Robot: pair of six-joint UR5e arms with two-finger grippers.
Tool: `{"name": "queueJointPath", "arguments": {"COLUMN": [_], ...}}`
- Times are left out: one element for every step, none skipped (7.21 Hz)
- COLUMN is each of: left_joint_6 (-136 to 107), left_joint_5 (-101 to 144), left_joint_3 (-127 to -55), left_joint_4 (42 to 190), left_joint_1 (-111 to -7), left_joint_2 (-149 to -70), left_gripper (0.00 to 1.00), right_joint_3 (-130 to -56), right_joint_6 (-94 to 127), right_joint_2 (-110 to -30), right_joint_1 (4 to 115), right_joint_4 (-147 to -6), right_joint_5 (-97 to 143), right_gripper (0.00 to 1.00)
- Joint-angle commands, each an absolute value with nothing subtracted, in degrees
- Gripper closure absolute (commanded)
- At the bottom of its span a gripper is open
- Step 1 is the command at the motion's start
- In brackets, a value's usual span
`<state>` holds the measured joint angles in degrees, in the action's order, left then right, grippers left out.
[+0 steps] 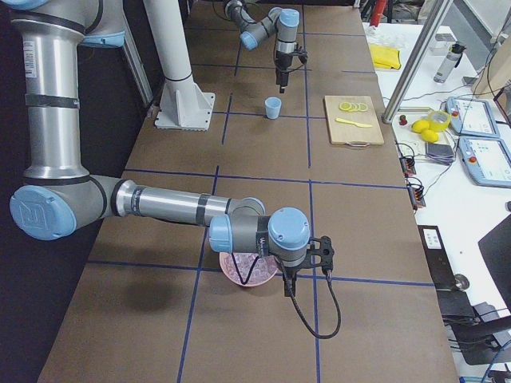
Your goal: Put ice and strawberries in cup
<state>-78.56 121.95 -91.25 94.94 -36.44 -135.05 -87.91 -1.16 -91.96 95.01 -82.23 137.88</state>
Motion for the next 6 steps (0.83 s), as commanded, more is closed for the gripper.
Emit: {"name": "queueJointPath", "arguments": {"left_joint_6": [-70.8,-66.0,-60.3,-53.5,-47.0,-41.6], "left_joint_5": [122.1,122.1,122.1,122.1,122.3,124.0], "left_joint_3": [-96.8,-100.1,-103.0,-105.1,-105.8,-105.8], "left_joint_4": [85.7,81.8,79.5,78.1,78.0,78.0], "left_joint_1": [-39.9,-41.9,-45.1,-48.5,-52.6,-56.2], "left_joint_2": [-132.5,-130.2,-126.9,-123.1,-120.3,-117.5], "left_gripper": [0.0,0.0,0.0,0.0,0.0,0.0], "right_joint_3": [-87.9,-87.9,-87.9,-87.8,-88.0,-88.0], "right_joint_6": [-1.1,-1.1,-1.2,-1.8,-1.6,-1.1], "right_joint_2": [-92.0,-91.9,-91.9,-92.2,-92.4,-92.5], "right_joint_1": [95.0,95.0,95.0,95.0,95.0,95.0], "right_joint_4": [-82.0,-82.0,-81.9,-81.7,-81.7,-81.7], "right_joint_5": [137.7,137.1,137.0,137.1,137.2,137.3], "right_gripper": [0.0,0.0,0.0,0.0,0.0,0.0]}}
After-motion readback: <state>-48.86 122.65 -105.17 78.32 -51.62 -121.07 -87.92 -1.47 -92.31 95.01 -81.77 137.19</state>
